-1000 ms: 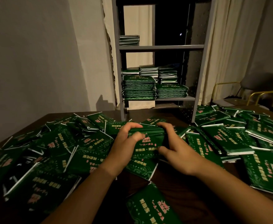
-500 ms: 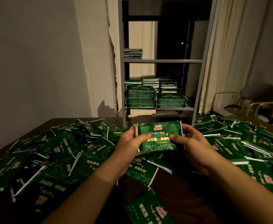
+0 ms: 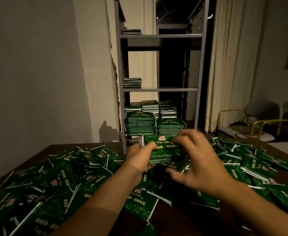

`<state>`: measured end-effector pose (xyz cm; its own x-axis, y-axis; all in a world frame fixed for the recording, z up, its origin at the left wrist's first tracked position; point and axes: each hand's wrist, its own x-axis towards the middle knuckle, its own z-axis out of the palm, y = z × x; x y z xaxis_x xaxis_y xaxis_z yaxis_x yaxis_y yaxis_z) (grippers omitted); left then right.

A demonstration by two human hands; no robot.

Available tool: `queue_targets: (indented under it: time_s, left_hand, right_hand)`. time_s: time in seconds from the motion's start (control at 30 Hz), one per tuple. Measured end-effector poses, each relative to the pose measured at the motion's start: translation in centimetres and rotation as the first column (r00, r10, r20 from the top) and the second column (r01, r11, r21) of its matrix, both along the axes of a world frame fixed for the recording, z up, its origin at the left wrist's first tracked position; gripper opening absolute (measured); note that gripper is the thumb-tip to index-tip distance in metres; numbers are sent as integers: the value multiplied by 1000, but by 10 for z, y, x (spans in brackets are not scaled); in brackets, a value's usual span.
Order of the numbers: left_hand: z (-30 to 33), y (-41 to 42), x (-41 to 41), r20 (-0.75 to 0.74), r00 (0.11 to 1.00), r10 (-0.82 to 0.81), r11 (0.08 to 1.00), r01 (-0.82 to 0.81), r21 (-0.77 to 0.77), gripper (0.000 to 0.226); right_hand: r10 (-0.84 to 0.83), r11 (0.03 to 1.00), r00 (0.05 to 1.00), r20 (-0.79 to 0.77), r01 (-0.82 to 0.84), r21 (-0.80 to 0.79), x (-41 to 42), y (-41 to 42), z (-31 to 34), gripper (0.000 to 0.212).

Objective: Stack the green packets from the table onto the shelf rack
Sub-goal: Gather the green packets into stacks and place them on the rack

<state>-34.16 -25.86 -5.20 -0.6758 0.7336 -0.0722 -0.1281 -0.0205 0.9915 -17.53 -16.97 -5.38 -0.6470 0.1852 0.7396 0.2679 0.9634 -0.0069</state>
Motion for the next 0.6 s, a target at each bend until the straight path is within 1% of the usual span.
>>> queue_targets:
  time_s: [0.03, 0.07, 0.1, 0.17, 0.27, 0.33, 0.43, 0.6]
  left_hand:
    - [4, 3, 2, 25, 1000, -14, 1000, 14, 5, 30]
    - [8, 6, 5, 54, 998, -32, 999, 32, 13, 30]
    - [13, 9, 8, 84, 995, -57, 998, 55, 22, 29]
    - [19, 15, 10, 149, 985, -91, 996, 86, 38, 24]
    - [27, 26, 8, 209, 971, -120, 993, 114, 42, 20]
    - [30, 35, 5, 211, 970, -124, 992, 117, 45, 23]
    - [34, 44, 3, 189, 973, -131, 991, 121, 60, 31]
    - [36, 56, -5, 143, 972, -188, 980, 177, 88, 24]
  right_hand:
    - [-53, 990, 994, 95, 40, 134, -1, 2, -2, 72]
    - [-101, 974, 987, 124, 72, 217, -3, 5, -4, 69]
    - [-130, 961, 986, 100, 101, 259, -4, 10, -5, 63]
    - [-139, 948, 990, 13, 129, 292, -6, 20, -7, 53]
    - [-148, 926, 988, -35, 151, 345, -7, 37, -6, 58]
    - [-151, 917, 987, -50, 159, 367, -9, 46, -4, 59]
    - [-139, 919, 988, -69, 155, 363, -13, 58, 1, 53]
    - [-145, 916, 987, -64, 158, 369, -23, 76, 6, 48]
